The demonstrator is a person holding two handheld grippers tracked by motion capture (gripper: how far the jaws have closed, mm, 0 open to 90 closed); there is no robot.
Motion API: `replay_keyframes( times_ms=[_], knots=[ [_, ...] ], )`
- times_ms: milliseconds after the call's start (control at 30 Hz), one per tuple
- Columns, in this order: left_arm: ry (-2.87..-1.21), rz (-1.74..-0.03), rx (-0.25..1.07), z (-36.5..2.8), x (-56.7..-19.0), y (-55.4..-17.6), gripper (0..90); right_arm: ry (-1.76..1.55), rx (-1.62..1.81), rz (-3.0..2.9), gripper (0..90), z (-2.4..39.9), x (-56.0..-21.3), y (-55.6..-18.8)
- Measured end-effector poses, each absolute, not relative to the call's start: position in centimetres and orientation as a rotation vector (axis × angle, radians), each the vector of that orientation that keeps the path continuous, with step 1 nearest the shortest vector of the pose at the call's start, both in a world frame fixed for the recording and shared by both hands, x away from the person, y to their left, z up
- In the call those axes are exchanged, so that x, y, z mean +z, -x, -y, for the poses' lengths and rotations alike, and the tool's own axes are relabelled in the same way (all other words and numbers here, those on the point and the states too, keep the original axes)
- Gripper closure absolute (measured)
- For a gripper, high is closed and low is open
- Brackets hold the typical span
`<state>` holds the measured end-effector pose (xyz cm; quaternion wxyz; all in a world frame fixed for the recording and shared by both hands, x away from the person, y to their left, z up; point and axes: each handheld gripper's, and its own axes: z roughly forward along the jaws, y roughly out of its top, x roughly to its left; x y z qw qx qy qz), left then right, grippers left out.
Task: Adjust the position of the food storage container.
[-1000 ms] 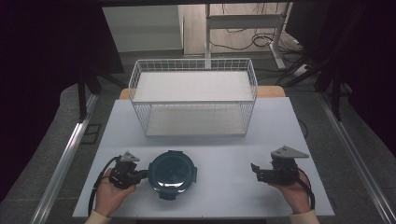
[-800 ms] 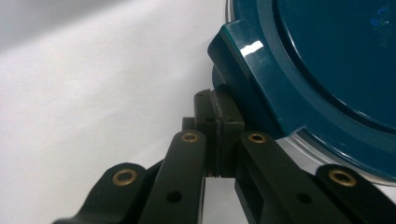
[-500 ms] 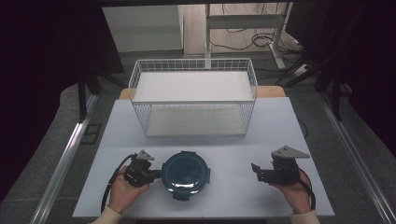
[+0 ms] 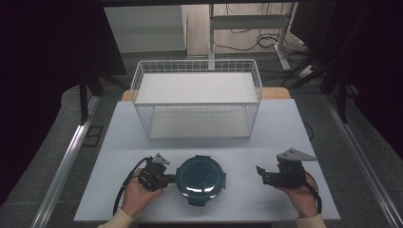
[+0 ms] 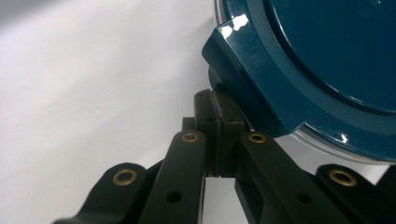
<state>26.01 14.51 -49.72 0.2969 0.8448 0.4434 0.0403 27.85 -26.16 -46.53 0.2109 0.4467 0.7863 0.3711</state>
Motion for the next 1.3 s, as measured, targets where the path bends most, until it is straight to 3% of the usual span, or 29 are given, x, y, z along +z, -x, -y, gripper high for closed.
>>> replay_keyframes(
  times_ms=[367, 533, 600, 767, 833, 867, 1300],
  knots=[
    [-2.205, -1.112, 0.064, -14.1, -50.1, -26.2, 90.0, -1.236, 1.039, -2.179, 13.6, 26.3, -46.3, -27.8],
    [-2.147, -1.139, 0.141, -15.9, -49.3, -26.1, 89.4, -1.228, 1.063, -2.156, 13.8, 26.4, -45.8, -27.5],
    [-2.114, -1.155, 0.158, -16.5, -49.0, -26.0, 84.4, -1.223, 1.076, -2.154, 13.8, 26.3, -45.8, -27.5],
    [-1.949, -1.248, 0.193, -18.9, -48.0, -25.6, 52.8, -1.204, 1.099, -2.173, 13.9, 26.0, -45.8, -27.5],
    [-1.924, -1.264, 0.185, -19.3, -47.9, -25.5, 47.6, -1.202, 1.103, -2.177, 13.9, 25.9, -45.8, -27.5],
    [-1.902, -1.268, 0.175, -19.7, -47.7, -25.4, 40.0, -1.197, 1.114, -2.186, 13.8, 25.7, -45.8, -27.5],
    [-1.886, -1.273, 0.151, -19.7, -47.6, -25.2, 26.2, -1.184, 1.138, -2.206, 13.8, 25.2, -45.9, -27.2]
  ],
)
